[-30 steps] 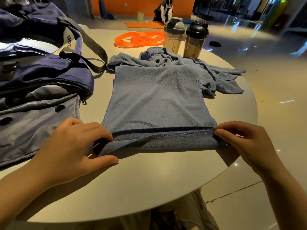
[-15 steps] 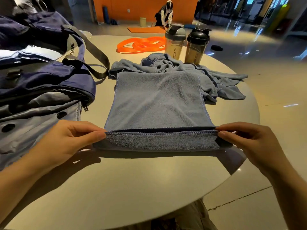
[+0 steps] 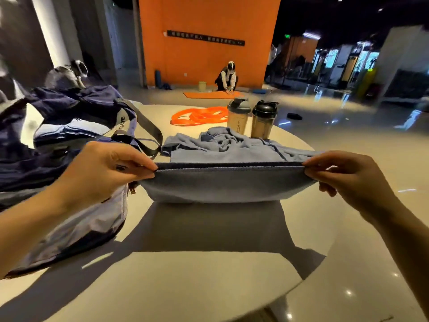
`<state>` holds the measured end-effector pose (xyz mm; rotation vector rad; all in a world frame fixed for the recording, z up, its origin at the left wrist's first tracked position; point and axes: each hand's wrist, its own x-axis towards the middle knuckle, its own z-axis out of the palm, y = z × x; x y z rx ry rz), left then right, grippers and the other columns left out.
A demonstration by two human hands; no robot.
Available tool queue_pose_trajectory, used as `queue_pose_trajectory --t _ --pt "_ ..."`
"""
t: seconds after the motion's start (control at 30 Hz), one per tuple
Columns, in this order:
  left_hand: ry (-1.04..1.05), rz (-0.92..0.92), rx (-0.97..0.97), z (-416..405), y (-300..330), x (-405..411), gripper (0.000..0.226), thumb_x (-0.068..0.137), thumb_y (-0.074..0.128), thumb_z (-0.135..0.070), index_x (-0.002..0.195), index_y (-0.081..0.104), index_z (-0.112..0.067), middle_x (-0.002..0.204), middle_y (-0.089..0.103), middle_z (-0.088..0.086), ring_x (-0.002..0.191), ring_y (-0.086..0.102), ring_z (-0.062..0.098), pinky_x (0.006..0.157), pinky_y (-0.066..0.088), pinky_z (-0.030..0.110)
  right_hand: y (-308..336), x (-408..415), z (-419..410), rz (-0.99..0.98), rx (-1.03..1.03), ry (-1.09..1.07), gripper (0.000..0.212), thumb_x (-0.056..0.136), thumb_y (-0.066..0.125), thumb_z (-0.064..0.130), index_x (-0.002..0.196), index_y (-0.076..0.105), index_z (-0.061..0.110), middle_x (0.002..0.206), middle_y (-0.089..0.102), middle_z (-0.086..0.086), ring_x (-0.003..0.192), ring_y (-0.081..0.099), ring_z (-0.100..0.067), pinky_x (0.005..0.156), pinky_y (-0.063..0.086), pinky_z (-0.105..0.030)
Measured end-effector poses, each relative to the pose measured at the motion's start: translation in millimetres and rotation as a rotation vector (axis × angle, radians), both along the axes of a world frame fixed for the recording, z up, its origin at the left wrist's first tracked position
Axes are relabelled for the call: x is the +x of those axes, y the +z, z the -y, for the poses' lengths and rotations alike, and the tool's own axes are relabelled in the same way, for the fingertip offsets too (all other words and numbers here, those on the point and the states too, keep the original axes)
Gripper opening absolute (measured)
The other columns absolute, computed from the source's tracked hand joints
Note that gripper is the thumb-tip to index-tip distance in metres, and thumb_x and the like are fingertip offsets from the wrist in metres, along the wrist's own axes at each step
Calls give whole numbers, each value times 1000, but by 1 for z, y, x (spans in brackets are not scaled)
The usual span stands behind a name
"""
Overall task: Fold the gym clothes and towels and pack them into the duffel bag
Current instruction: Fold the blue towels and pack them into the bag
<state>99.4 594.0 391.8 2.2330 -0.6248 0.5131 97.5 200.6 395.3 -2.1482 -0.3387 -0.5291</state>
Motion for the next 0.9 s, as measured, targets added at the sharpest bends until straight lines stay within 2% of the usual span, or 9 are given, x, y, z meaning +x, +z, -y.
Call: queue_pose_trajectory --t 0.1,0.2,0.3,0.4,0.5,0.6,0.7,0.8,0.9 --pt "39 189 142 0 32 7 32 66 80 -9 90 71 -28 77 70 -19 79 67 0 73 51 8 34 12 -5 76 -73 -48 20 83 65 7 99 64 20 84 65 0 63 62 -15 49 51 -15" --pt "94 256 127 -2 67 18 53 65 82 1 80 72 -49 73 73 -11 76 68 7 71 53 15 72 25 -11 170 -151 -98 21 85 65 6 105 66 12 80 64 1 64 61 -13 50 49 -11" --pt "139 263 32 -5 105 26 47 67 81 3 64 70 -42 67 70 -18 71 68 5 72 53 13 113 30 -20 283 -248 -170 14 86 64 6 100 66 8 84 63 -4 65 58 -8 48 47 -12" --pt "197 349 14 -3 147 19 40 68 81 4 68 66 -33 70 69 -10 65 64 1 70 53 14 155 25 -27 422 -258 -216 10 89 63 9 98 63 5 88 62 -8 69 58 -16 60 47 -22" --pt "270 426 -32 -2 187 8 33 71 79 5 71 60 -23 72 67 0 63 61 4 61 50 17 190 14 -29 526 -278 -269 8 91 63 15 90 55 12 82 59 -6 63 58 -19 57 49 -30" --pt "349 467 -28 1 214 -3 23 76 76 -1 89 65 -17 85 70 8 75 65 20 65 50 26 217 7 -29 486 -410 -318 11 89 64 13 85 54 15 81 60 -7 58 54 -13 50 40 -19" --pt "472 583 104 3 227 -13 18 81 72 -4 99 73 -9 95 73 10 88 65 26 75 45 27 233 -9 -30 595 -333 -340 5 89 65 13 89 61 12 82 59 -2 70 58 -21 57 39 -19" --pt "514 610 64 -1 233 -20 12 85 69 -7 97 72 -11 89 72 10 76 62 23 76 52 36 239 -24 -32 757 -333 -361 11 91 64 16 95 62 6 79 58 -1 68 55 -19 56 38 -16" --pt "491 580 -57 -1 236 -30 11 88 65 -7 97 70 -10 86 69 9 75 64 26 74 57 44 247 -34 -35 695 -373 -370 10 92 63 16 97 62 7 89 65 -10 78 59 -24 69 50 -32"
